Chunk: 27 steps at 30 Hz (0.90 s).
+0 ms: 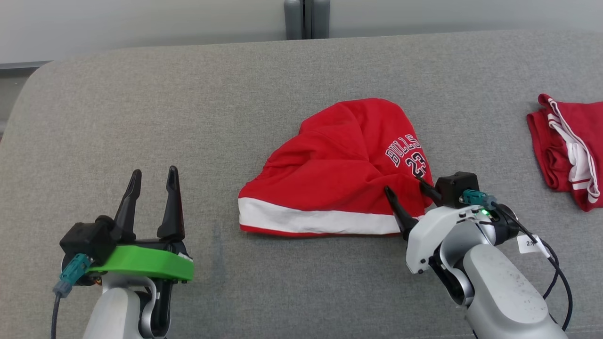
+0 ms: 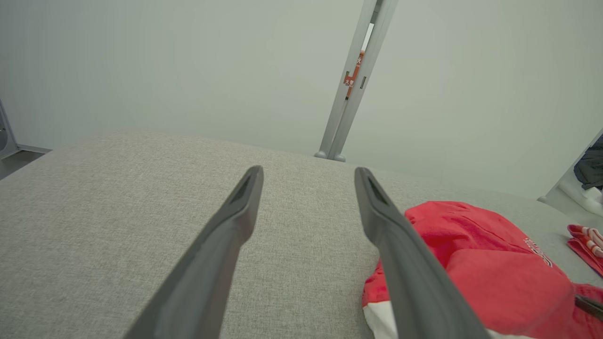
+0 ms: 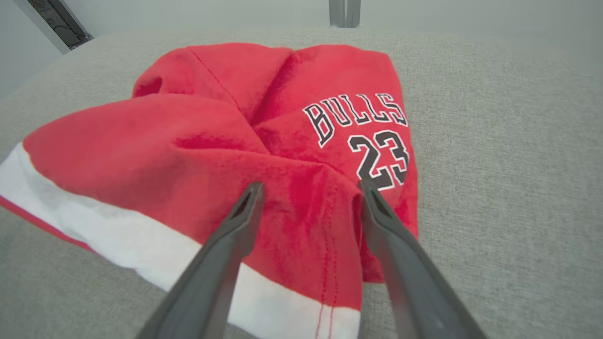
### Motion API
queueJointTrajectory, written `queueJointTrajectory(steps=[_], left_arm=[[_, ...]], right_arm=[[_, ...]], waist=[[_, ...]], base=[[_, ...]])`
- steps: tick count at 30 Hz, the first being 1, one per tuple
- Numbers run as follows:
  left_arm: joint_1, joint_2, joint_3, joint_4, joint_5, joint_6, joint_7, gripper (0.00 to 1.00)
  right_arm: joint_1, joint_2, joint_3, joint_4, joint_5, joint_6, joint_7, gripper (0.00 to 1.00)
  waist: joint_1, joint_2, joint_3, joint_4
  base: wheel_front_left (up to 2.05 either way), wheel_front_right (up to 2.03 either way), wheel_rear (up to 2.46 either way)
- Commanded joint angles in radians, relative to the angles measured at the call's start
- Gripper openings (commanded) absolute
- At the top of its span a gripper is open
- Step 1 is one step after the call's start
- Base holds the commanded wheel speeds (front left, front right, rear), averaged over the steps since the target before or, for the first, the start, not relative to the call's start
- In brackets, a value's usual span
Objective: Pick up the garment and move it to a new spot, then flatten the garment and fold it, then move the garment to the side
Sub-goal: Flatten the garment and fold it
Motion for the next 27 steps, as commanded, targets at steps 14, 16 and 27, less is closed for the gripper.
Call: queueJointTrajectory(steps=[14,16,27], left_arm=[[-0.029,0.013,0.011,-0.007,0.005,-0.003,-0.003,1.0],[-0.035,0.014,0.013,-0.006,0.007,-0.003,-0.003,1.0],[-0.057,0.012,-0.002,-0.001,0.006,-0.003,-0.003,1.0]], right_arm=[[-0.018,-0.01,-0.062,0.012,-0.075,0.0,0.033,0.0],[-0.019,-0.014,-0.091,0.006,-0.088,0.0,0.039,0.0],[-0.073,-0.097,-0.283,-0.021,-0.18,0.0,0.101,0.0]], waist=[[0.0,0.0,0.02,0.001],[0.0,0.0,0.021,-0.002],[0.0,0.0,0.037,-0.006]], base=[[0.0,0.0,0.0],[0.0,0.0,0.0],[0.0,0.0,0.0]])
